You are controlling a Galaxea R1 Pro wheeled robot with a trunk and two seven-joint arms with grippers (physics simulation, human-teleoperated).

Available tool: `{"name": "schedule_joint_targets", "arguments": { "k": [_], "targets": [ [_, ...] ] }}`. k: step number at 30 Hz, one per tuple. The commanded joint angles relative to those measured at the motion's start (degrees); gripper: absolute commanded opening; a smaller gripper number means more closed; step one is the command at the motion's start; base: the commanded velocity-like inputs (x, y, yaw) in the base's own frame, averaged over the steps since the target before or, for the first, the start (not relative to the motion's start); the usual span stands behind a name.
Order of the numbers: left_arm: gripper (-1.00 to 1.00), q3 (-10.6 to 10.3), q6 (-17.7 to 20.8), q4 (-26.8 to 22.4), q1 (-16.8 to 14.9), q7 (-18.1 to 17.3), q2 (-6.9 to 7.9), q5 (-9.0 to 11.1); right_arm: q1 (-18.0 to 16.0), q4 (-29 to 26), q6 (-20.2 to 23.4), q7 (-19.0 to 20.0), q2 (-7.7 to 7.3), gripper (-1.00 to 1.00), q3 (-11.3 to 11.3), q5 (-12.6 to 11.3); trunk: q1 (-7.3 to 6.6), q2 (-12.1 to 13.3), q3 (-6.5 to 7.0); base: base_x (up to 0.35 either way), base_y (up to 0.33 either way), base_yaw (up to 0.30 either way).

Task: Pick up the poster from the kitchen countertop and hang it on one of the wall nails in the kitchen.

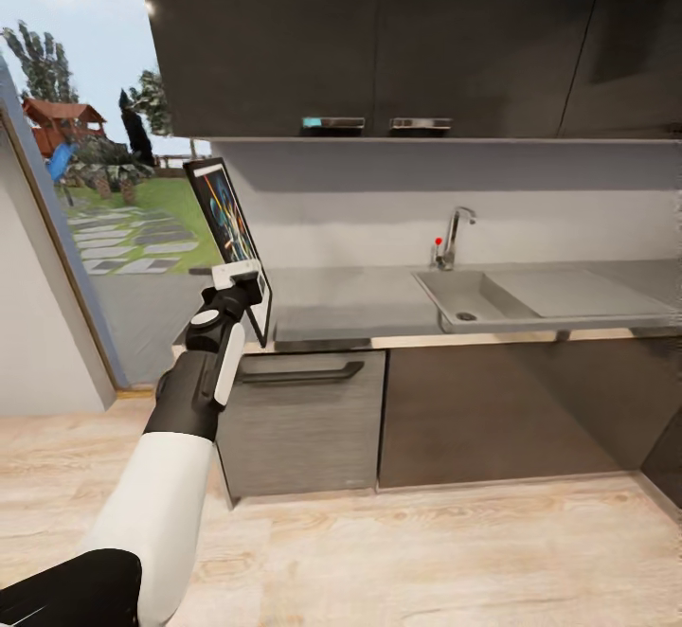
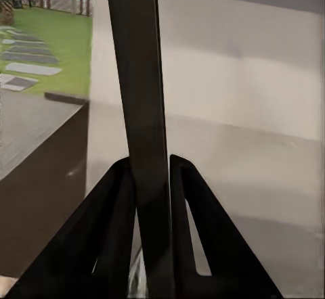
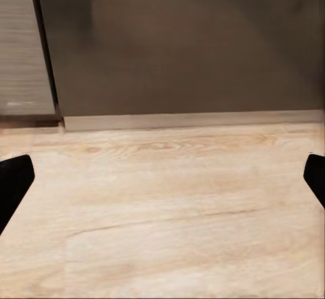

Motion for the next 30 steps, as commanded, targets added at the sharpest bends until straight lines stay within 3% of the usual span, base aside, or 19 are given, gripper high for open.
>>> {"name": "schedule_joint_targets", "arguments": {
  "k": [1, 24, 28, 30],
  "targets": [
    [-1.0, 0.1, 0.3, 0.0, 0.0, 0.1, -0.04, -0.1, 0.0, -0.1, 0.0, -0.2, -0.02, 1.0, 0.1, 0.0, -0.03, 0.0, -0.05, -0.34, 0.0, 0.0],
    [-1.0, -0.1, 0.5, -0.7, 0.0, 0.0, -0.07, 0.1, 0.0, -0.4, 0.0, -0.2, -0.07, 1.0, 0.1, 0.0, -0.03, 0.0, -0.05, -0.339, 0.0, 0.0],
    [-1.0, -2.0, 1.2, -1.1, 0.0, -0.2, -0.17, 0.3, 0.0, -0.4, 0.1, -0.2, -0.16, 1.0, 0.1, 0.1, -0.03, 0.0, -0.05, -0.141, 0.0, 0.0],
    [-1.0, -3.7, 3.6, -3.0, 0.0, -1.2, -0.14, 0.4, 0.0, -0.7, 0.1, -0.1, -0.23, 1.0, 0.1, 0.1, -0.03, 0.0, -0.05, -0.036, 0.0, 0.0]
  ]
}}
